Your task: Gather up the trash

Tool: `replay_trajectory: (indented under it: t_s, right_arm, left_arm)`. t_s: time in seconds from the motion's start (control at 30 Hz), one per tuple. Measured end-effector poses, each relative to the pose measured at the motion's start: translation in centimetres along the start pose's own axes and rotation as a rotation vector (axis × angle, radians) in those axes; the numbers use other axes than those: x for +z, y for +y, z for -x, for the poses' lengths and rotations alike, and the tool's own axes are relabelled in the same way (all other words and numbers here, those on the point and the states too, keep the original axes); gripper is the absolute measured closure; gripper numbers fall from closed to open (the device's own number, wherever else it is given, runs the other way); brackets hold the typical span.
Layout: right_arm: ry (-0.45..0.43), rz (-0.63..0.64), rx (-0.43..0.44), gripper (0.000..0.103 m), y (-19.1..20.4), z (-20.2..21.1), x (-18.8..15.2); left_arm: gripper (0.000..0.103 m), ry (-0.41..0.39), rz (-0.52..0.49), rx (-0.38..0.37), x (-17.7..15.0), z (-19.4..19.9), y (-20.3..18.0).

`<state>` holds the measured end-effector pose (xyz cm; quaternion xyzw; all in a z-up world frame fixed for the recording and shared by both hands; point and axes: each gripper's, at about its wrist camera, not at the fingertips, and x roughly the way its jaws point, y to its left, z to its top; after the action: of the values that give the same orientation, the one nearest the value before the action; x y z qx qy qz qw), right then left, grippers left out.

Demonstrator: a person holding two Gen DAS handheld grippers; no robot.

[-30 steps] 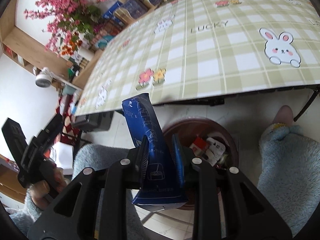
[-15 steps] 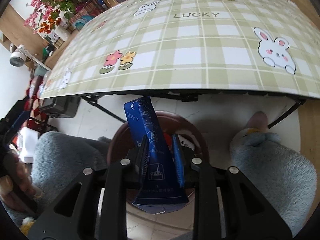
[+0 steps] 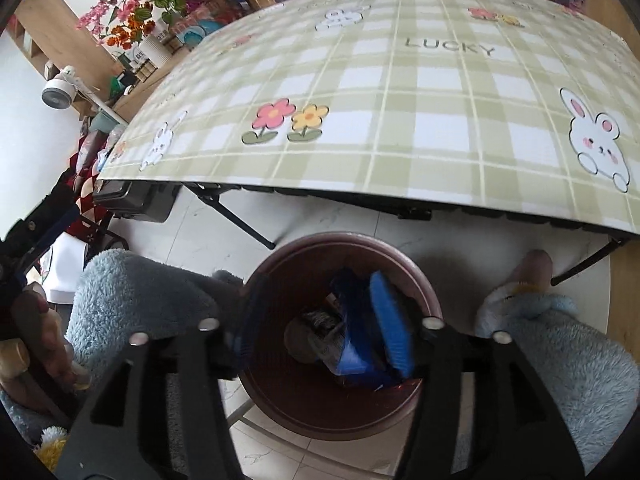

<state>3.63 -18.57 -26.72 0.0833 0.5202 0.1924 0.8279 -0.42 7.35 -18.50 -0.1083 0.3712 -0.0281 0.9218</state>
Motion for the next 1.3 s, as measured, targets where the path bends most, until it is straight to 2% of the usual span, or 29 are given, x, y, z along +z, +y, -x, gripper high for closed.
replay_trajectory:
  t_s: [0.13,0.2,0.27,0.43,0.53,0.67,0.93,1.07,1.3]
  right_arm:
    - [-0.03,-0.007,-0.018,0.015,-0.1,0.9,0.3]
    - [-0.045,-0.003,-0.034,0.008,0.0,1.3,0.4]
    - [-0.067,0.009,-0.059,0.006,0.3,2.1,0.8]
    - [-0.129,0.026,-0.074,0.006,1.1,4.1,2.2]
    - [-0.193,0.077,-0.134,0.006,2.1,6.3,3.3]
    - [-0.304,0.141,-0.216,0.006,3.5,10.1,5.3]
    - [-0.536,0.175,-0.283,0.006,5.1,19.2,8.2]
    - [-0.602,0.18,-0.307,0.006,5.4,22.2,8.4]
    - [-0.648,0.177,-0.328,0.006,5.5,24.4,8.1]
  left_arm:
    - [0.006,0.003,-0.018,0.0,-0.1,0.0,-0.3]
    - [0.006,0.002,-0.025,0.0,0.0,0.1,-0.4]
    - [0.006,-0.001,-0.032,0.001,0.0,0.2,-0.6]
    - [0.006,-0.023,-0.078,0.0,0.9,0.7,-1.3]
    - [0.006,-0.05,-0.124,0.002,2.1,1.4,-1.9]
    - [0.006,-0.143,-0.191,0.028,4.7,3.9,-3.1]
    - [0.006,-0.312,-0.318,0.061,10.4,10.0,-6.1]
    - [0.006,-0.357,-0.342,0.056,11.6,12.1,-7.2]
    - [0.006,-0.378,-0.382,0.048,12.3,13.6,-8.8]
